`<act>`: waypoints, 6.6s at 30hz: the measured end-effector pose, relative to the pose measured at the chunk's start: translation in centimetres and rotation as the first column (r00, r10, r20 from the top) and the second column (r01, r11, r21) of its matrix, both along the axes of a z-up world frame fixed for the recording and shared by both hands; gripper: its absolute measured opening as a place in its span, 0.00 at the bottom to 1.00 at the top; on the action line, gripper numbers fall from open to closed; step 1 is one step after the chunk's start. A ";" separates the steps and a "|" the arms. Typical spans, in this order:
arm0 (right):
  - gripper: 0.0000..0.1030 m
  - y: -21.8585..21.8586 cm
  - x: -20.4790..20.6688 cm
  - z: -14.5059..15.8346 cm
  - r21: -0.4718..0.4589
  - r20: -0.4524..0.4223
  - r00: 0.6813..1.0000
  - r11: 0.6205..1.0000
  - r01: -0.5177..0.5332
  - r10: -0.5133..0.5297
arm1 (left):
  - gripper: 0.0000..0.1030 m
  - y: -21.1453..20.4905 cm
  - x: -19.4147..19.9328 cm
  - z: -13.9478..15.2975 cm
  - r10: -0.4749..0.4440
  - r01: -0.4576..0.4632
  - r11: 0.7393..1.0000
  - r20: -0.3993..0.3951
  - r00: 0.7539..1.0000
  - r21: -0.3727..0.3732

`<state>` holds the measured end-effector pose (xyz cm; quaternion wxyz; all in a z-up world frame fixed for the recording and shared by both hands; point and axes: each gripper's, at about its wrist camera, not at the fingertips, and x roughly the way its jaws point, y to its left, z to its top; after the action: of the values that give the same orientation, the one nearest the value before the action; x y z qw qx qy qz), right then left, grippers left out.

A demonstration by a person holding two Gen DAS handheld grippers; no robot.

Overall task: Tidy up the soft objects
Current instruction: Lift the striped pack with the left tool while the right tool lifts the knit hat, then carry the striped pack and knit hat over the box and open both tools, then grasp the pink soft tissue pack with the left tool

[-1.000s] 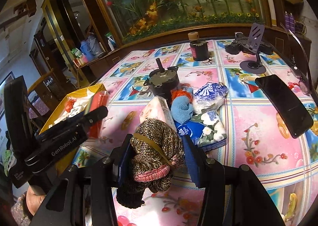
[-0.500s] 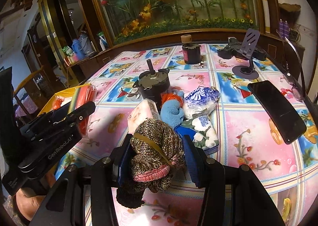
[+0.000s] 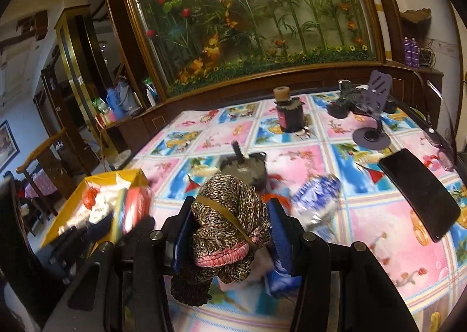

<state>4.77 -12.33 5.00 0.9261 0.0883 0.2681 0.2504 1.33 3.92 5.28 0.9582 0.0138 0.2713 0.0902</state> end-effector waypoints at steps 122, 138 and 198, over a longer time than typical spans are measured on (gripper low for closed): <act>0.52 27.8 3.0 1.9 -0.144 -0.256 0.922 0.932 -0.332 0.289 | 0.41 29.5 -2.7 2.6 0.150 -0.233 0.924 -0.274 0.950 -0.303; 0.66 29.9 6.2 0.7 -0.152 -0.246 0.926 0.933 -0.327 0.285 | 0.68 29.9 -2.0 2.5 0.149 -0.235 0.919 -0.274 0.950 -0.316; 0.70 -6.2 5.2 -5.5 0.116 -0.477 0.860 0.983 -0.145 0.183 | 0.60 3.8 6.1 -3.8 -0.063 -0.048 0.938 -0.307 0.950 -0.343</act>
<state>10.00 -18.55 -0.55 0.8003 0.1604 0.4887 0.3082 7.45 7.75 1.50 0.8907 -0.1396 0.4312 0.0340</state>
